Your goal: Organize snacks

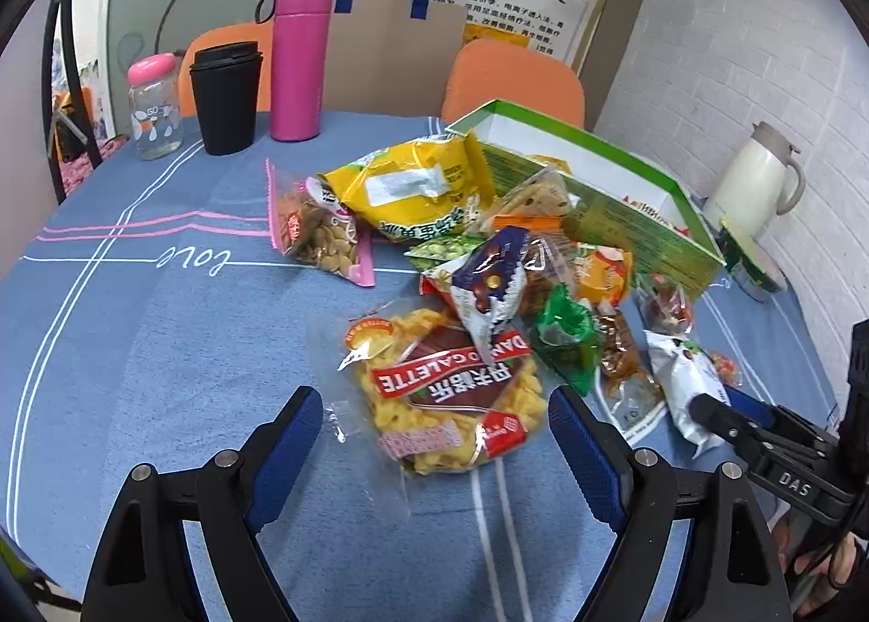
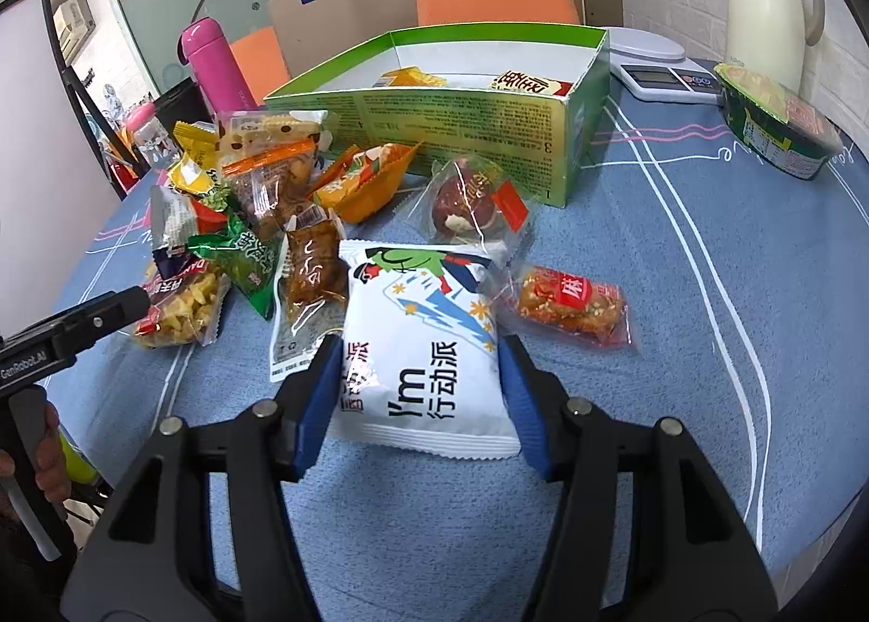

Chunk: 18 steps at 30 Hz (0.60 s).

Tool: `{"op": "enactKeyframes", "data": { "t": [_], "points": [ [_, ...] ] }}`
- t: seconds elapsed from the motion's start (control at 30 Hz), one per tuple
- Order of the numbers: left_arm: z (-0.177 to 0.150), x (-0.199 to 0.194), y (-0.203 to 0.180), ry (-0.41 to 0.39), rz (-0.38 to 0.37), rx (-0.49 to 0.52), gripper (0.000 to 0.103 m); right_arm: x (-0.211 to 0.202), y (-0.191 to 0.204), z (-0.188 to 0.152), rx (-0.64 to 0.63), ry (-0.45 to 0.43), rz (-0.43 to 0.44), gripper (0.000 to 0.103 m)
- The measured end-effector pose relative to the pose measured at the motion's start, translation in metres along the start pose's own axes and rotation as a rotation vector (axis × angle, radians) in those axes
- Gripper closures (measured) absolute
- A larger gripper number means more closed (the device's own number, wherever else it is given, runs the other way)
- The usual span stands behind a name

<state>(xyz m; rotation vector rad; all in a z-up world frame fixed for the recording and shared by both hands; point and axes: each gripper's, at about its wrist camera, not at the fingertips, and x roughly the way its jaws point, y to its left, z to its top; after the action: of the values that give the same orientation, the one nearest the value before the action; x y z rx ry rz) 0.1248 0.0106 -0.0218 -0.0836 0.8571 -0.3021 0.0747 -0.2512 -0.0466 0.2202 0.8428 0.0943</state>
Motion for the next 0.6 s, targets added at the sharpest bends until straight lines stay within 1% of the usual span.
{"op": "enactKeyframes", "data": {
  "t": [0.1,0.2,0.3,0.4,0.47,0.53,0.6],
  "points": [
    [-0.001,0.01,0.0,0.029,-0.009,0.001,0.016,0.0,0.001,0.0,-0.001,0.003,-0.004,0.043],
    [0.004,0.011,-0.003,0.027,0.023,0.018,0.016,0.0,0.0,0.0,0.006,0.004,-0.005,0.043],
    [0.019,-0.003,-0.006,-0.035,0.01,0.035,0.016,0.0,0.001,0.0,0.014,0.006,-0.01,0.043],
    [0.036,-0.01,-0.014,-0.107,-0.002,0.075,0.016,0.0,0.003,-0.001,0.009,0.008,-0.011,0.043],
    [0.043,-0.001,-0.018,-0.082,-0.009,0.077,0.016,-0.001,0.002,-0.002,0.009,0.01,-0.011,0.043],
    [0.045,0.008,-0.022,-0.064,-0.033,0.085,0.016,-0.001,0.002,-0.001,0.01,0.012,-0.011,0.043],
    [0.047,0.017,-0.026,-0.051,-0.013,0.099,0.016,0.0,0.002,-0.001,0.006,0.012,-0.013,0.042]
  ]
}}
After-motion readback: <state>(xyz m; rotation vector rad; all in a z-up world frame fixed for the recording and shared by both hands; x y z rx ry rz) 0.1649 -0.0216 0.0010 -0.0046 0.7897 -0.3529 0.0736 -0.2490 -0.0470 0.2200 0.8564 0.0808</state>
